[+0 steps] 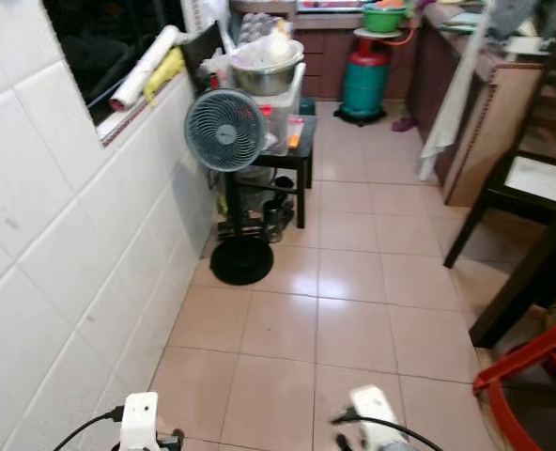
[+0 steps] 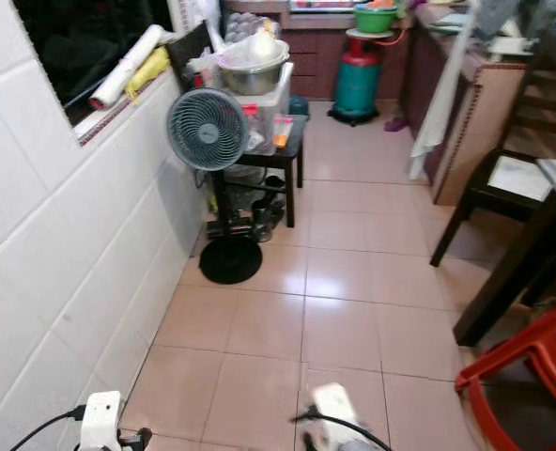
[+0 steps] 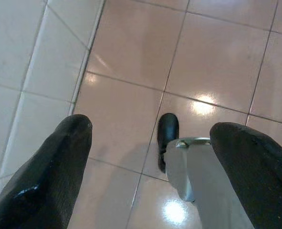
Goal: Setting the table
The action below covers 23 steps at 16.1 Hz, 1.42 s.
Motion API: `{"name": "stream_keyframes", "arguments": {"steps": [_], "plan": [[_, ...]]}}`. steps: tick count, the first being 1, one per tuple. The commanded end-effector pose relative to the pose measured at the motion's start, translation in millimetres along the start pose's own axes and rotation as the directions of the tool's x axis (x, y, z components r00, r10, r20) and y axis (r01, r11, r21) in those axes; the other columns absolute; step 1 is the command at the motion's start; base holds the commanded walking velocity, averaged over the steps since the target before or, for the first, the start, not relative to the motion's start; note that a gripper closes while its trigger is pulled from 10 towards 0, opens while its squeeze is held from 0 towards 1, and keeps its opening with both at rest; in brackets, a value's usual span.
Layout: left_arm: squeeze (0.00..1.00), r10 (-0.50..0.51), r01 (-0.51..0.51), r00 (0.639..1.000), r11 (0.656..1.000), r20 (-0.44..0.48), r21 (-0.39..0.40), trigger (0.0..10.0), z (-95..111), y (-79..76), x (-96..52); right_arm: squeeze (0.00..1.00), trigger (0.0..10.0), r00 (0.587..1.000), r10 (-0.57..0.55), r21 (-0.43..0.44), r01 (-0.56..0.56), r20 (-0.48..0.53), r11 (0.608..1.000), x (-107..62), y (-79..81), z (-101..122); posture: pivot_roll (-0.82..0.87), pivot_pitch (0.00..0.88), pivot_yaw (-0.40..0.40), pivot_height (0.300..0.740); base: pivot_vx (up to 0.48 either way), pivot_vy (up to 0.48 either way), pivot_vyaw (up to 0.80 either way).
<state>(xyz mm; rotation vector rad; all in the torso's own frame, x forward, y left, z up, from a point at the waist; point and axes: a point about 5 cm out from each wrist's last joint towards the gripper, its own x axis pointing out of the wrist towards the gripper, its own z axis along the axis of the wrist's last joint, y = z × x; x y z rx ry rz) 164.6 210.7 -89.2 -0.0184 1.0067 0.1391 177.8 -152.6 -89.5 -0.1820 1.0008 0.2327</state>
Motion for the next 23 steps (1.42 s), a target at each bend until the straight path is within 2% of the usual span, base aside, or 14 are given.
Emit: {"name": "stream_keyframes", "arguments": {"steps": [1,2,6,10,11,14,17,19,21,23], "plan": [[0.00,0.013,-0.014,1.000,1.000,0.009,0.019,10.0,7.6,3.2,1.0,0.00,10.0,0.999,0.015,0.010,-0.015,0.047,1.000,2.5,5.9,15.5,0.03,0.000,0.008,0.740,0.000,0.000,0.00],[0.00,0.012,-0.013,1.000,1.000,0.013,0.022,10.0,9.7,2.4,1.4,0.00,10.0,0.998,0.017,-0.028,-0.015,0.055,1.000,2.6,5.8,17.6,0.03,0.000,0.013,0.740,0.000,0.000,0.80],[0.00,0.009,-0.009,1.000,0.999,0.023,0.033,10.0,15.2,1.9,2.1,0.00,10.0,0.998,0.023,-0.010,-0.022,0.051,1.000,2.8,7.8,16.9,0.03,0.000,0.019,0.740,0.000,0.000,0.80],[0.00,-0.020,0.020,1.000,1.000,0.016,0.007,10.0,11.5,1.3,1.6,0.00,10.0,0.999,-0.017,0.094,0.012,0.045,0.995,2.4,3.3,14.7,0.02,0.000,0.021,0.740,0.000,0.000,0.20],[0.00,-0.019,0.019,1.000,1.000,0.022,-0.002,10.0,12.1,0.8,1.7,0.00,10.0,0.998,-0.041,0.127,0.034,0.046,0.991,1.7,-3.4,14.6,0.02,0.000,0.018,0.740,0.000,0.000,0.00],[0.00,-0.028,0.029,0.999,1.000,0.039,-0.006,10.0,18.0,-4.6,2.7,0.00,10.0,0.996,-0.073,0.160,0.064,0.052,0.985,0.8,-11.8,15.4,0.01,0.000,0.020,0.740,0.000,0.000,0.00],[0.00,-0.075,0.073,0.995,0.997,0.068,0.025,10.0,32.5,-21.5,4.8,0.00,10.0,0.990,-0.120,0.200,0.102,0.079,0.974,0.2,-20.5,23.0,-0.02,0.000,0.042,0.740,0.000,0.000,0.00],[0.00,-0.112,0.108,0.990,0.993,0.091,0.052,10.0,45.0,-37.0,5.7,0.00,10.0,0.981,-0.156,0.234,0.125,0.117,0.964,-0.4,-29.9,35.7,-0.04,0.000,0.051,0.740,0.000,0.000,0.00],[0.00,-0.139,0.132,0.985,0.989,0.105,0.067,10.0,53.1,-49.4,5.8,0.00,10.0,0.971,-0.185,0.230,0.147,0.151,0.962,-2.0,-41.0,48.2,-0.06,0.000,0.030,0.740,0.000,0.000,0.00],[0.00,-0.144,0.138,0.984,0.988,0.105,0.068,10.0,53.8,-53.9,5.6,0.00,10.0,0.967,-0.190,0.212,0.153,0.168,0.965,-3.1,-46.6,53.4,-0.06,0.000,0.009,0.740,0.000,0.000,0.00]]}}
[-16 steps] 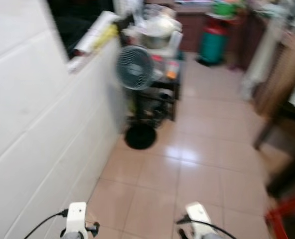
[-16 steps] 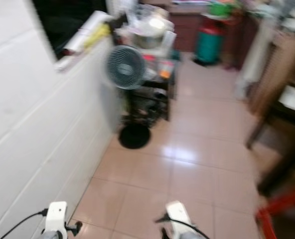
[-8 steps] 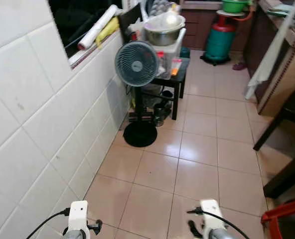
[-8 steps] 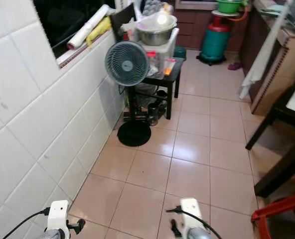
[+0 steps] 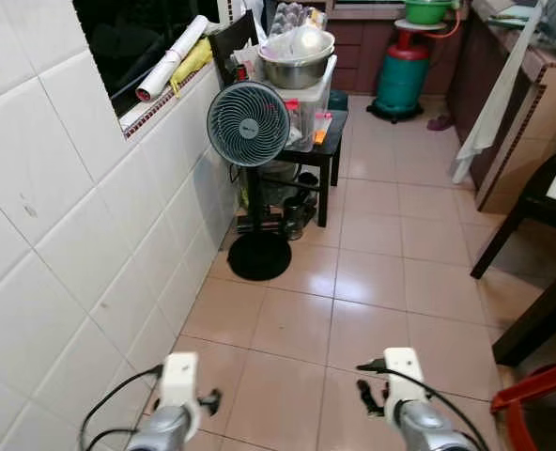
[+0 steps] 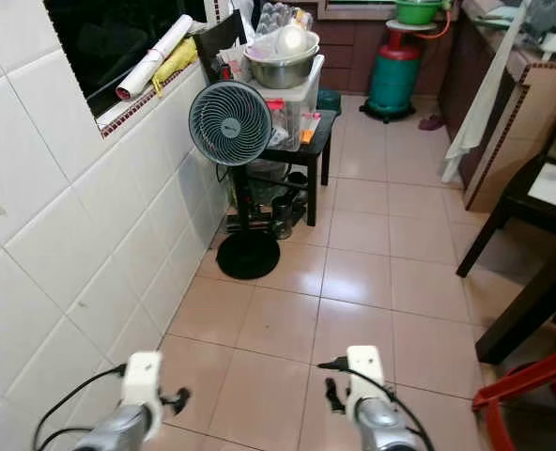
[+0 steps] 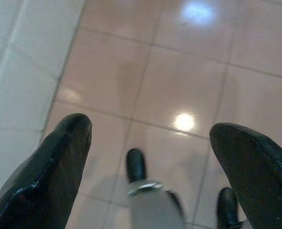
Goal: Setting the table
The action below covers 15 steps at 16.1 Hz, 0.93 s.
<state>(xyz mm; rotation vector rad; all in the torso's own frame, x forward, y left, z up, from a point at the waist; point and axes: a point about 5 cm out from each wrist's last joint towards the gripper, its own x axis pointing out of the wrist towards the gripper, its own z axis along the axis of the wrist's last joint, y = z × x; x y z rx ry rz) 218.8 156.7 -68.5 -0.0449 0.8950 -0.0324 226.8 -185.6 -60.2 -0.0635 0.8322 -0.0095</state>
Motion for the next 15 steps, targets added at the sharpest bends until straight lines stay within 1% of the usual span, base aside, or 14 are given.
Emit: {"name": "stream_keyframes", "arguments": {"steps": [1,2,4,10,11,13,15], "plan": [[0.00,0.019,-0.019,1.000,1.000,-0.004,0.007,10.0,0.5,4.4,-0.2,0.00,10.0,1.000,0.000,-0.009,0.000,0.026,1.000,1.3,0.3,8.5,-0.05,0.000,-0.003,0.740,0.000,0.000,0.00],[0.00,0.022,-0.022,1.000,1.000,-0.010,0.001,10.0,-1.0,3.3,-0.3,0.00,10.0,0.999,0.004,-0.023,-0.003,0.032,1.000,1.7,-0.8,11.6,-0.05,0.000,-0.018,0.740,0.000,0.000,0.00],[0.00,0.034,-0.034,0.999,0.999,-0.024,-0.017,10.0,-5.6,6.0,-1.2,0.00,10.0,0.999,0.020,-0.048,-0.018,0.031,0.999,2.0,3.2,12.3,-0.03,0.000,-0.029,0.740,0.000,0.000,-0.20],[0.00,0.041,-0.041,0.999,0.999,-0.026,0.003,10.0,-7.4,19.3,-3.3,0.00,10.0,0.998,0.051,-0.022,-0.051,0.019,0.998,1.3,21.7,4.2,-0.01,0.000,0.001,0.740,0.000,0.000,0.00],[0.00,0.041,-0.041,0.999,0.999,-0.022,0.002,10.0,-6.7,22.1,-3.6,0.00,10.0,0.998,0.063,-0.021,-0.063,0.015,0.998,1.1,25.2,2.6,-0.01,0.000,0.003,0.740,0.000,0.000,-0.41],[0.00,0.048,-0.048,0.999,0.999,-0.025,0.010,10.0,-7.1,28.0,-4.6,0.00,10.0,0.998,0.065,-0.019,-0.065,0.014,0.998,1.0,26.5,2.2,-0.01,0.000,0.012,0.740,0.000,0.000,-0.63],[0.00,0.047,-0.047,0.999,0.999,-0.027,0.015,10.0,-8.7,31.1,-5.5,0.00,10.0,0.998,0.067,-0.027,-0.067,0.015,0.997,0.9,26.7,2.1,-0.01,0.000,0.013,0.740,0.000,0.000,0.00]]}}
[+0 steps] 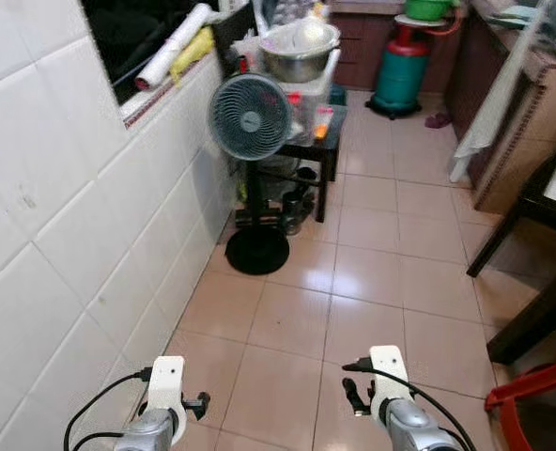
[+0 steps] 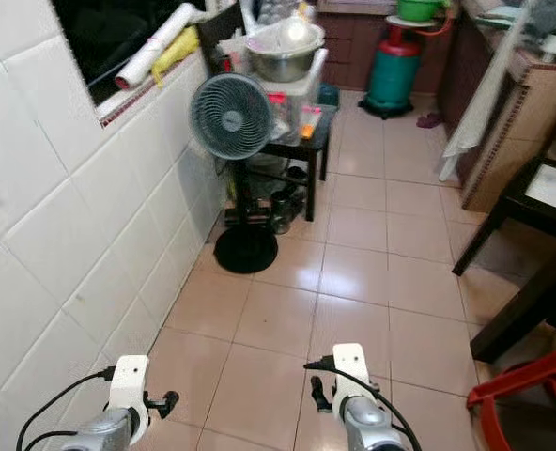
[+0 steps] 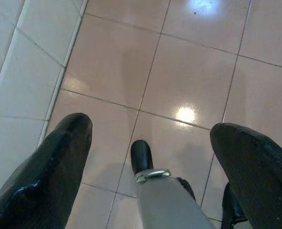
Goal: Setting the table
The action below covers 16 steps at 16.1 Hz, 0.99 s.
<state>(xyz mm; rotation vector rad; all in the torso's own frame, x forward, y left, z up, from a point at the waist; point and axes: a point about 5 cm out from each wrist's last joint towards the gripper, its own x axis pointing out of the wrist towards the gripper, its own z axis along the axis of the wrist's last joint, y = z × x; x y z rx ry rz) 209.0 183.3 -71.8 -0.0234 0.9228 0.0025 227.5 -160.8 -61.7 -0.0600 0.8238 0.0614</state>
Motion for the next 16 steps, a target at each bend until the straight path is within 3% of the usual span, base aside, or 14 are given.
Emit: {"name": "stream_keyframes", "arguments": {"steps": [1,5,16], "plan": [[0.00,0.003,-0.003,1.000,1.000,-0.004,0.005,10.0,-1.1,5.0,-0.8,0.00,10.0,1.000,0.004,-0.003,-0.004,0.005,1.000,0.3,1.6,1.3,-0.01,0.000,0.013,0.740,0.000,0.000,0.00],[0.00,0.000,0.000,1.000,1.000,-0.015,0.004,10.0,-7.1,7.4,-2.1,0.00,10.0,1.000,0.012,-0.013,-0.012,0.003,1.000,0.1,3.0,0.2,0.00,0.000,0.011,0.740,0.061,0.000,0.00],[0.00,-0.016,0.016,0.999,1.000,-0.031,0.013,10.0,-13.3,6.3,-3.1,0.00,10.0,1.000,0.010,-0.013,-0.010,-0.004,1.000,-0.3,4.1,-2.3,-0.01,0.000,0.016,0.740,0.346,0.000,0.00]]}}
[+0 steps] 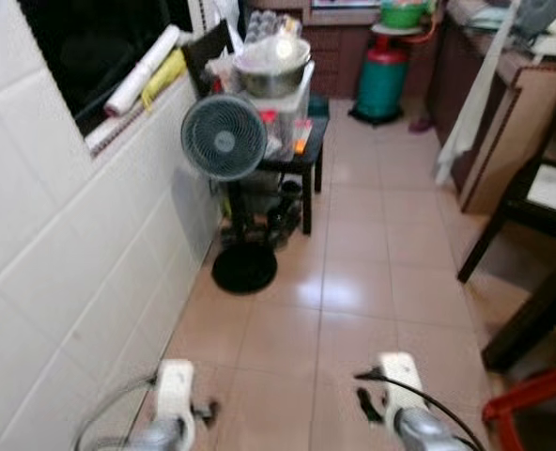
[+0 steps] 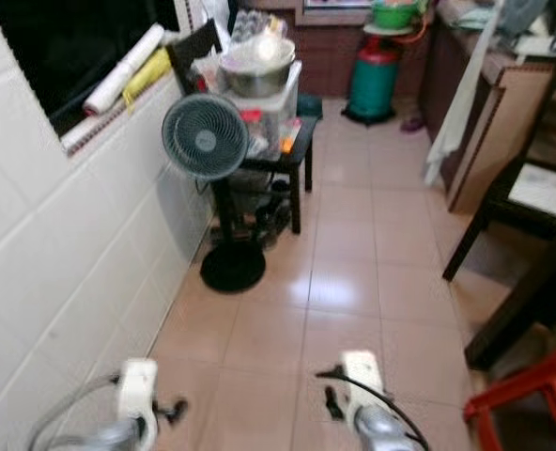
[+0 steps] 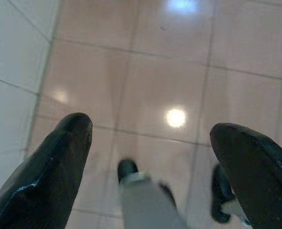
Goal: Setting the table
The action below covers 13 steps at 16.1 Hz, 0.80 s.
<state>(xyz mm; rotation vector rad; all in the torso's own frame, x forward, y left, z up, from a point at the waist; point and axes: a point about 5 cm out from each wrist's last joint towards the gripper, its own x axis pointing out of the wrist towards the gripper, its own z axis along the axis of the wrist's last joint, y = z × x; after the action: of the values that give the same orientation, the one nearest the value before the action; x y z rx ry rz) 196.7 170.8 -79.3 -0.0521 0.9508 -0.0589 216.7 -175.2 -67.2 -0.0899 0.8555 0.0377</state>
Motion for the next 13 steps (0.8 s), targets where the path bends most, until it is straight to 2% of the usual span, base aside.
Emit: {"name": "stream_keyframes", "arguments": {"steps": [1,3,13], "plan": [[0.00,0.048,-0.048,0.999,0.999,-0.003,0.011,10.0,0.9,18.3,-3.0,0.00,10.0,0.999,0.040,0.002,-0.040,0.029,0.999,2.5,16.9,10.4,-0.01,0.000,0.016,0.740,0.371,0.000,0.00],[0.00,0.049,-0.049,0.999,0.999,-0.004,0.010,10.0,0.7,18.2,-3.0,0.00,10.0,0.999,0.041,0.001,-0.041,0.028,0.999,2.5,17.0,10.2,0.00,0.000,0.015,0.740,0.351,0.000,0.00],[0.00,0.085,-0.085,0.996,0.996,-0.026,-0.003,10.0,-2.4,19.2,-3.1,0.00,10.0,0.998,0.059,0.000,-0.059,0.009,0.998,2.0,17.9,6.3,0.00,0.000,0.009,0.740,0.000,0.000,0.00]]}}
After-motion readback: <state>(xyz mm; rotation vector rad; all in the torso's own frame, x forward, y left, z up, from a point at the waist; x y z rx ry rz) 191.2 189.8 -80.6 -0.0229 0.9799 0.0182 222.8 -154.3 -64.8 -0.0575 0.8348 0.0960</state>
